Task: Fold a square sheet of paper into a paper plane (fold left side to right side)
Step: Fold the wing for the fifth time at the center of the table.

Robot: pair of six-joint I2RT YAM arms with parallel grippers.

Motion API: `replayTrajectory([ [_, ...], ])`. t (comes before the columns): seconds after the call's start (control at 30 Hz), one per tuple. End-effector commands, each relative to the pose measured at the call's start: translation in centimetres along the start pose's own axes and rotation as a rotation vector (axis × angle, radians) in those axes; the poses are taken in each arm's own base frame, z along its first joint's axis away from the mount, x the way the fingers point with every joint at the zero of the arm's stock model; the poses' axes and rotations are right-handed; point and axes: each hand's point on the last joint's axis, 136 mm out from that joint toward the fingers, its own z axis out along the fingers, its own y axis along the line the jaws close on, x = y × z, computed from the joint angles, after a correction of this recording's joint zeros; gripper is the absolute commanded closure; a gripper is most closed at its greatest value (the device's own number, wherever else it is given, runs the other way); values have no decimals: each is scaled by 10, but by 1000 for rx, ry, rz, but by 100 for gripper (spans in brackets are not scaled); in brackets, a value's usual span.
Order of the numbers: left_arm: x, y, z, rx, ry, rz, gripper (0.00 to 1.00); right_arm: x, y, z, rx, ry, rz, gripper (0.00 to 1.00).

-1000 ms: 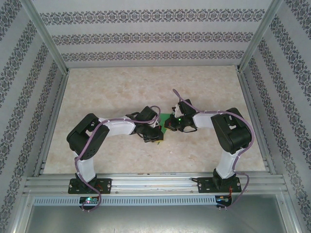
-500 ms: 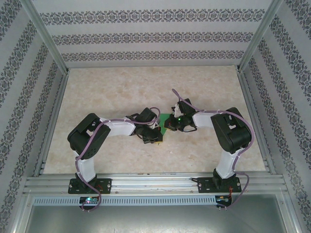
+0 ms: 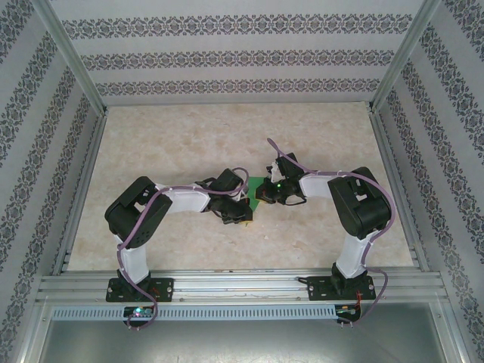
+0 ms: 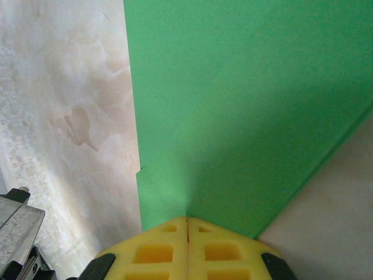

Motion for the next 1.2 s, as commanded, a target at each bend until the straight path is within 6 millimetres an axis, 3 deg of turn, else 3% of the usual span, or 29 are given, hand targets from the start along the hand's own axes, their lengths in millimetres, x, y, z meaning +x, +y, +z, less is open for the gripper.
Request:
replayTrajectory([
  [0.0,5,19,-1,-52,1,-33,99,43,-75,11,278,106,102,100],
  [0.33,28,40,-2,-94,52,-45,99,43,-76,9,292,112,97,100],
  [0.7,56,48,-10,-86,106,-21,100,43,-75,9,294,120,96,100],
  [0.97,35,6,-42,30,3,31,100,42,-71,10,279,119,98,100],
  [1.17,9,-22,-41,98,-26,70,100,41,-69,11,277,116,96,100],
])
